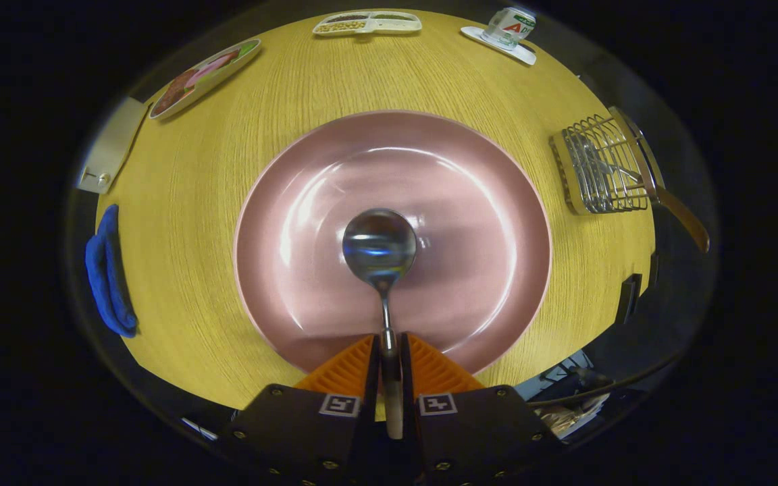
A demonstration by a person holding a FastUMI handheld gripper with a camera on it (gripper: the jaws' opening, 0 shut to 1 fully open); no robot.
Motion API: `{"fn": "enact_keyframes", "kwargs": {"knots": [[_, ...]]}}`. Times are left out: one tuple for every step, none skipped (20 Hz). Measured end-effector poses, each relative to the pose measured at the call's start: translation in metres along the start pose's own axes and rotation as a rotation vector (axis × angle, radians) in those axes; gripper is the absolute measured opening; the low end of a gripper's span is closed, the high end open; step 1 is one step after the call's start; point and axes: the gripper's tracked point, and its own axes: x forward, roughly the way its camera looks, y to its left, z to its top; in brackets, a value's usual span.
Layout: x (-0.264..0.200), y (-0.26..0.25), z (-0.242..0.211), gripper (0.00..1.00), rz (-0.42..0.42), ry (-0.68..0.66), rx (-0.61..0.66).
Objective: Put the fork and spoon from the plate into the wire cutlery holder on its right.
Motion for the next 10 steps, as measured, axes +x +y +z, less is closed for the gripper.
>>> {"fn": "enact_keyframes", "kwargs": {"knots": [[0.000,-0.002,-0.001,0.11,-0.007,0.002,-0.006],[-0.002,-0.004,-0.001,0.11,-0.026,0.006,-0.020],[-0.002,-0.006,0.000,0.06,-0.053,0.001,-0.038],[-0.004,-0.009,0.000,0.06,-0.076,0.005,-0.057],[-0.004,-0.010,-0.001,0.06,-0.087,0.014,-0.071],[-0.004,-0.011,0.000,0.06,-0.091,0.015,-0.075],[-0.005,-0.012,0.001,0.06,-0.090,0.016,-0.071],[-0.007,-0.013,0.001,0.06,-0.094,0.018,-0.067],[-0.010,-0.015,0.002,0.06,-0.106,0.018,-0.071],[-0.013,-0.018,0.004,0.06,-0.122,0.017,-0.082]]}}
